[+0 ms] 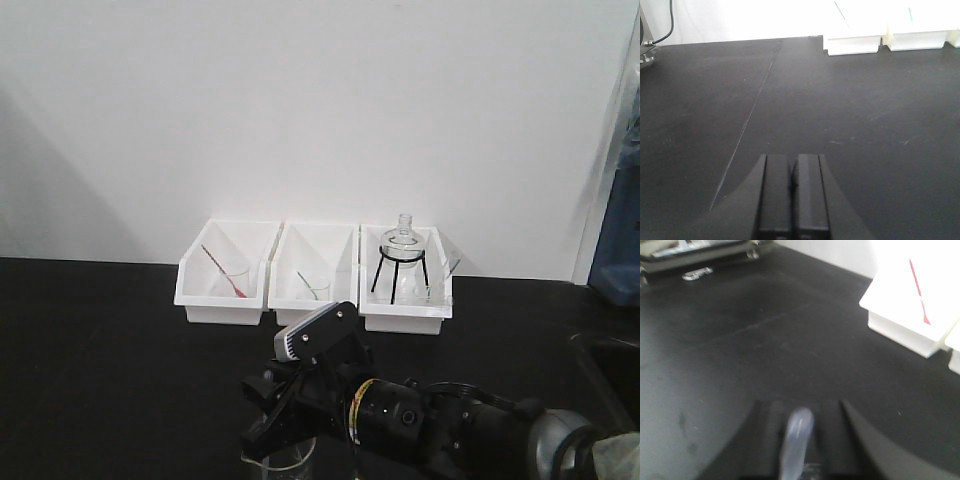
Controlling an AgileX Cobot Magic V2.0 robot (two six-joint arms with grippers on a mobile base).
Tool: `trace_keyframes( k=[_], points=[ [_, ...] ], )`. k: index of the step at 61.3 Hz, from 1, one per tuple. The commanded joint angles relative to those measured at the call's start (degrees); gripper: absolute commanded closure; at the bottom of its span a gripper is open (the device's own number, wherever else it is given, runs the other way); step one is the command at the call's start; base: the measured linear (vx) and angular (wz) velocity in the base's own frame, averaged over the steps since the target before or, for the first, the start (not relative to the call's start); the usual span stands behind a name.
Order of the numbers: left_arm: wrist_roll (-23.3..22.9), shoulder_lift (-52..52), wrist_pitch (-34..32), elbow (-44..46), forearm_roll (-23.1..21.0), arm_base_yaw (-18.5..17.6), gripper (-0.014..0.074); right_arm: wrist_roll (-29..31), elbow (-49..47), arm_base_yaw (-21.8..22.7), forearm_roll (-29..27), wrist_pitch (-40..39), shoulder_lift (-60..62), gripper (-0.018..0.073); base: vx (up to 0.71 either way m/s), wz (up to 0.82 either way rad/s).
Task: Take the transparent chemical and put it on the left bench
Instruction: 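Open the right gripper to release the pipette into the beaker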
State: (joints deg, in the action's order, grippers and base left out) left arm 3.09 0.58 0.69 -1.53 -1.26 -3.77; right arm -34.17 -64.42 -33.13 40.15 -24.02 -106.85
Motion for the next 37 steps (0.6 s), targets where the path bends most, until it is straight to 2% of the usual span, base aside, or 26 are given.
trace_keyframes(
  k=[1,7,16,29,37],
  points=[
    [-0.4,1.1,-4.5,-0.9,0.0,-0.1,0.0600,0.8,-2.0,0.1,-1.5,-3.2,2.8,0.0106,0.00,0.00],
    [-0.4,1.1,-4.5,-0.9,0.0,-0.1,0.0600,0.6,-2.0,0.1,-1.5,-3.9,2.8,0.0025,0.00,0.00],
    [-0.4,1.1,-4.5,-0.9,0.0,-0.1,0.0600,-4.4,-2.0,0.1,-0.3,-3.2,6.3,0.0011,0.00,0.00],
    [-0.4,1.1,-4.5,-0.9,0.0,-0.1,0.0600,-9.6,-0.4,0.1,10.2,4.2,18.8,0.0036,0.00,0.00],
    [-0.4,1.1,-4.5,-0.9,0.0,-0.1,0.0600,-13.7,6.5,0.1,14.1,7.6,28.8,0.0045,0.00,0.00]
  ],
)
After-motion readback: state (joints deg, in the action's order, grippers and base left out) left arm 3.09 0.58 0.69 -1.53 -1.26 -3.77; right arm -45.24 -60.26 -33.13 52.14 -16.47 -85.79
